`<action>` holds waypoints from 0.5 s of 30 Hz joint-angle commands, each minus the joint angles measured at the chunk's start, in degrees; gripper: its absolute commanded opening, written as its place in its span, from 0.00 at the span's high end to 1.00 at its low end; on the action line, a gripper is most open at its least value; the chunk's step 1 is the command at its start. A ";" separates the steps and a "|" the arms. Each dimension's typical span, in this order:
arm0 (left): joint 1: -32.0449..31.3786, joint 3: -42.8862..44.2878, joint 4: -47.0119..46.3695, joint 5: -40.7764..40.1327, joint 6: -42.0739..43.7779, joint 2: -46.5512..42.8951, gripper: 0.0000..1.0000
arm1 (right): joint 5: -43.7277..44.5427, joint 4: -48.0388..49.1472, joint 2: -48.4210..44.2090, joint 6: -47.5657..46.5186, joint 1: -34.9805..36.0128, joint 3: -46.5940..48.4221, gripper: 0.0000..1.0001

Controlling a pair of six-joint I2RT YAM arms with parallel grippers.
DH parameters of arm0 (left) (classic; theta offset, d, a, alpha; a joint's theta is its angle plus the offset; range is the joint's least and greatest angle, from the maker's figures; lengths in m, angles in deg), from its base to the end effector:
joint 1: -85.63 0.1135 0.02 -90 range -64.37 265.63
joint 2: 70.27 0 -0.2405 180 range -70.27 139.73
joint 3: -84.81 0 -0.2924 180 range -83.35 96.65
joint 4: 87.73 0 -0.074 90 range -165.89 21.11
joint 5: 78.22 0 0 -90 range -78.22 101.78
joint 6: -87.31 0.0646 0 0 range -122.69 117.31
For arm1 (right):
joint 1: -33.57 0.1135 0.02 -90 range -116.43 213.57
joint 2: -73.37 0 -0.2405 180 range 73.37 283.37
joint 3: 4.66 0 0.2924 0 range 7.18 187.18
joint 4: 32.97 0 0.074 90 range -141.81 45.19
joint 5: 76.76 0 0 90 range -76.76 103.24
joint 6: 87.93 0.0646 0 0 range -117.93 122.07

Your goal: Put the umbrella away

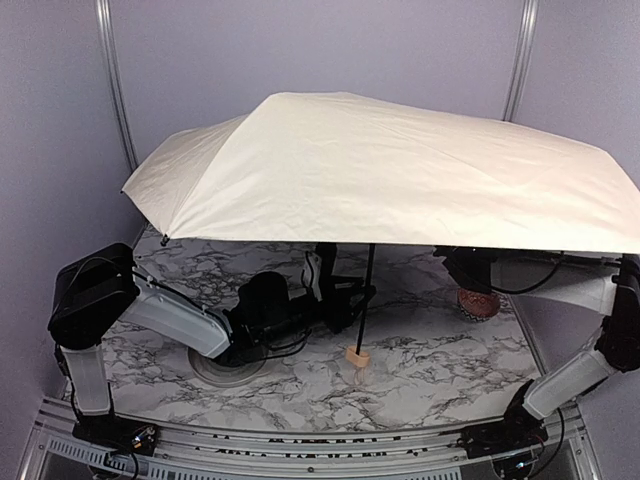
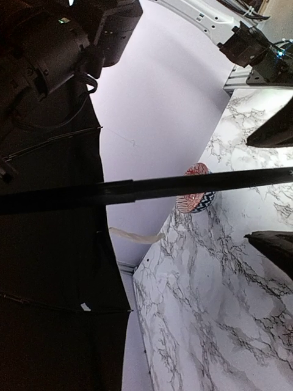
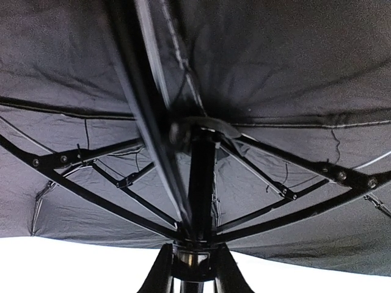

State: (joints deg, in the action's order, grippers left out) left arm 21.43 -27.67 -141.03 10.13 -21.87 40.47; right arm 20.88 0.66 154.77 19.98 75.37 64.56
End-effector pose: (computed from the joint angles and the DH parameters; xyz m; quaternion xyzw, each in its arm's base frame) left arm 0.1996 -0.4085 0.1624 0.2357 0.5975 -0.5028 0.5785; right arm 0.3027 0.2591 0.3401 -0.0624 0.5611 0.3779 0.7338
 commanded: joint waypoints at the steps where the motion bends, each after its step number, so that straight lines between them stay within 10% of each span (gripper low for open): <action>1: 1.12 1.27 -0.84 3.51 -2.92 -0.44 0.59 | -1.54 2.92 -2.67 -0.90 1.87 5.47 1.00; 7: 1.12 2.75 -0.63 7.52 -3.89 0.60 0.67 | -1.54 3.02 -2.77 -1.98 2.76 7.06 1.00; 10: 1.13 3.75 -0.66 9.19 -4.71 0.85 1.00 | -1.77 2.24 -2.57 -1.96 2.85 7.56 1.00; 15: 1.12 3.38 -1.35 9.29 -5.49 -1.69 1.00 | -4.48 0.04 -3.30 -4.12 2.85 7.88 1.00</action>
State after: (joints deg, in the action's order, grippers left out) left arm 22.26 -25.11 -141.08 18.07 -26.05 40.73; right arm 19.59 0.49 153.90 17.75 77.62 69.18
